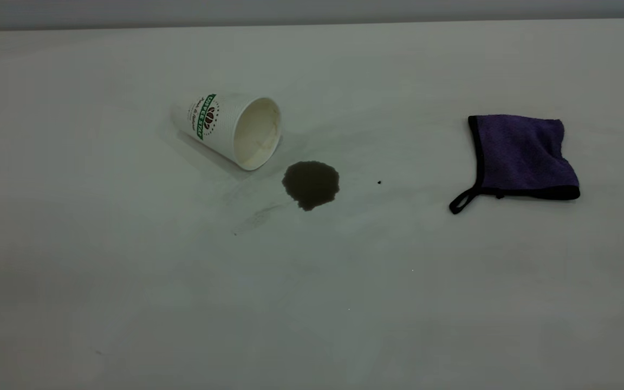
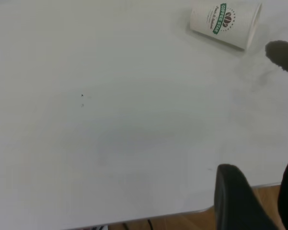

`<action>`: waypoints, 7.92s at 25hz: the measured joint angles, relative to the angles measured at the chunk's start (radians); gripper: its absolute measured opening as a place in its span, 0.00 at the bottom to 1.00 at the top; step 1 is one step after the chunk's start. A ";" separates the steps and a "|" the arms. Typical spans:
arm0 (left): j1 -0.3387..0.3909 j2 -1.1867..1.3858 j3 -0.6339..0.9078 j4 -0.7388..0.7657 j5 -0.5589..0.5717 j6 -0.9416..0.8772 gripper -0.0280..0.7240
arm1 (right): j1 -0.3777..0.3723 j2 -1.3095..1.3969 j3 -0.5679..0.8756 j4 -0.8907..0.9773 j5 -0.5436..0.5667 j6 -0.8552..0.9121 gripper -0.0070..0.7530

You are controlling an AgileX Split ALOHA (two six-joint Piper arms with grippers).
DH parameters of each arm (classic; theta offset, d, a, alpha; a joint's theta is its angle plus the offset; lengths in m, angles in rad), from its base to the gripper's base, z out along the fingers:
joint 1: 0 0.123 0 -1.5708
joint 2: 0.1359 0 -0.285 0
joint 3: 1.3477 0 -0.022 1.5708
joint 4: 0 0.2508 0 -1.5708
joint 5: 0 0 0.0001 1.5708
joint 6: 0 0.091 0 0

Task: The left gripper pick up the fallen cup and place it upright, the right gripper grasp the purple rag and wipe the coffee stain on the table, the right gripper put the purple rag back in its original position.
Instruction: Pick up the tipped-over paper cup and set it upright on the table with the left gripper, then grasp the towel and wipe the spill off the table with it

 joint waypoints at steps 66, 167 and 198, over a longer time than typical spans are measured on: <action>-0.218 1.334 -0.431 0.270 -0.516 -0.108 0.98 | 0.000 0.000 0.000 0.000 0.000 0.000 0.32; -0.238 2.039 -1.558 -0.032 -0.017 0.116 0.88 | 0.000 0.000 0.000 0.000 0.000 0.000 0.32; -0.238 0.693 -0.322 0.080 0.034 -0.114 0.68 | 0.000 0.000 0.000 0.000 0.000 0.000 0.32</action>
